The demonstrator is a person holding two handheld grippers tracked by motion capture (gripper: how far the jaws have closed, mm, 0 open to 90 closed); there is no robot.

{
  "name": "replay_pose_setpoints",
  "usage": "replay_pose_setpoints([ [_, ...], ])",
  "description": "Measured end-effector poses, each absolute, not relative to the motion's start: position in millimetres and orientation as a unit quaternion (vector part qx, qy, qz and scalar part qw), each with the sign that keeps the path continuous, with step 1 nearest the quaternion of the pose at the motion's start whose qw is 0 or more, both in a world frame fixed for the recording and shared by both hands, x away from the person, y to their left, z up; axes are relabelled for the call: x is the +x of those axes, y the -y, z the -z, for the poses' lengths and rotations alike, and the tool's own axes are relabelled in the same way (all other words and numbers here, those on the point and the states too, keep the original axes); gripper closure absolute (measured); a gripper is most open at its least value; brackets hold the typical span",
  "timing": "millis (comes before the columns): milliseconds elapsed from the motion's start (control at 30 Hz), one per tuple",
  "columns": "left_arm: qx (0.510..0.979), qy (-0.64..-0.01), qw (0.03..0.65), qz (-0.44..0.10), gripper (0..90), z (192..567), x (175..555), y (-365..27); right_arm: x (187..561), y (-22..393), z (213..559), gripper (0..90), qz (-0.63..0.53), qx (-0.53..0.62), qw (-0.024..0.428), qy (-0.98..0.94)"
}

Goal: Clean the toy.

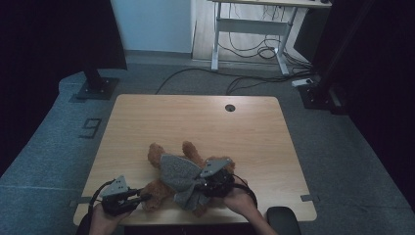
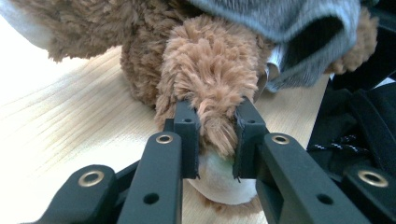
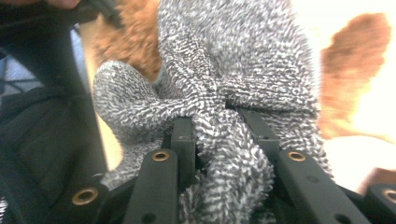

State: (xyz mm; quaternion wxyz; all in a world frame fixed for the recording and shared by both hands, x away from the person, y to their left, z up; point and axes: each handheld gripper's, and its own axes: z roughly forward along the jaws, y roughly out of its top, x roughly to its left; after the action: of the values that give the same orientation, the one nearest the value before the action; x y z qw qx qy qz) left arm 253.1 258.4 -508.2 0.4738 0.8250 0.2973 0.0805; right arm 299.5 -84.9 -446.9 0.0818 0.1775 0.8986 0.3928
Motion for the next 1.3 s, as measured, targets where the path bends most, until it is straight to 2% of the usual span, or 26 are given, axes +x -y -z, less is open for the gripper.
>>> replay_pose_setpoints([
  [433,0.824,-0.298,0.476,-0.08,74.7,509,253,-257,325,121,421,70.2,-0.413,0.235,0.133,-0.87],
  [767,0.823,-0.299,0.476,-0.081,74.5,509,254,-257,340,153,425,70.7,-0.418,0.285,0.146,-0.85],
  [1300,0.824,-0.301,0.474,-0.081,73.9,510,254,-257,337,196,425,71.1,-0.389,0.335,0.189,-0.837],
])
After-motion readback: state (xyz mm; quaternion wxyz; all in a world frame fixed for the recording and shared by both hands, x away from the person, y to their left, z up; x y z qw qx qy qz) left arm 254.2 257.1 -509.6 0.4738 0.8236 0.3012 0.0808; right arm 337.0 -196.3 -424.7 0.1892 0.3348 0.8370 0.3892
